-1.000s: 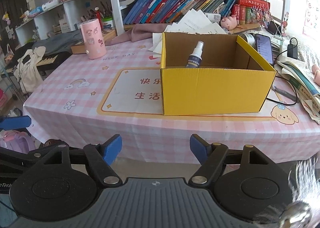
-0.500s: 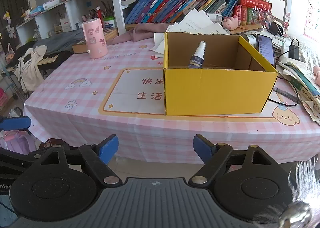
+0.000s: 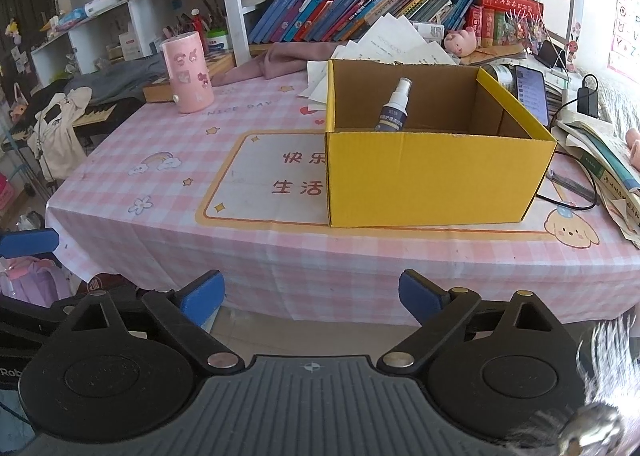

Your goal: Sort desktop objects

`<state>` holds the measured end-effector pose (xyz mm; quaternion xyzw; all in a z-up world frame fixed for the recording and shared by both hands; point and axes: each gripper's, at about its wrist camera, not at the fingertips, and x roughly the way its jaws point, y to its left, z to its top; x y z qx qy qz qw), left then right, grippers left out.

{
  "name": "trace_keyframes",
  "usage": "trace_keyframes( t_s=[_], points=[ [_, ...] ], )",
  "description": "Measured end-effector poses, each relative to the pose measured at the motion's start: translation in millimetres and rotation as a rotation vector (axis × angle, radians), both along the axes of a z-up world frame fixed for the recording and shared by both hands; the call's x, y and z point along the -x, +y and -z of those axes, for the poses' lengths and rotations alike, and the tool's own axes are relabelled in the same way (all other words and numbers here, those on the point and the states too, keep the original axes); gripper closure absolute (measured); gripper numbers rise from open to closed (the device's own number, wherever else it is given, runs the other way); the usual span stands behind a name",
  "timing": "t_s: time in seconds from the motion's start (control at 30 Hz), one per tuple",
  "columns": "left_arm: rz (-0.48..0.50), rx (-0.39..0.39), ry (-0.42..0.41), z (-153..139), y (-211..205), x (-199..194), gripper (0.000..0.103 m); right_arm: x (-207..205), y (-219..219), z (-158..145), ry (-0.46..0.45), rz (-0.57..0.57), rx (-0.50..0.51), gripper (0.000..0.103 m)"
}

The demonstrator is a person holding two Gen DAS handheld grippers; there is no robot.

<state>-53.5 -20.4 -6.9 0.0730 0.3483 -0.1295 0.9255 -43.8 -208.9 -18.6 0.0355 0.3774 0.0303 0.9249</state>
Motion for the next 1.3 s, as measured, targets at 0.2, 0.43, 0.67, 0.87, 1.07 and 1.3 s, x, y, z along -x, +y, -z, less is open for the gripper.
trace_keyframes(
  t_s=[0.2,0.43,0.67,0.87,1.07,1.3],
  points=[
    [0.004,0.002,0.007,-1.6,-3.7,1.2,0.003,0.3,-0.5,0.3,0.000,-0.002,0.000,0.007],
    [-0.003,0.004,0.017,-1.6,-3.0,1.2,0.003,0.9,0.5,0.7,0.000,-0.004,-0.002,0.007],
    [-0.010,0.023,0.027,-1.8,-1.3,-0.9,0.003,1.1,0.8,1.0,0.000,-0.005,-0.002,0.007],
    [-0.012,0.018,0.027,-2.0,-2.4,-1.3,0.003,0.7,0.3,1.1,0.000,-0.006,-0.003,0.007],
    [-0.018,0.018,0.032,-1.7,-1.6,-2.6,0.003,0.2,0.4,0.2,0.001,-0.009,-0.003,0.007],
    [-0.024,0.026,0.020,-2.5,0.0,-2.1,0.003,0.2,1.2,0.5,0.001,-0.009,-0.003,0.007]
  ],
)
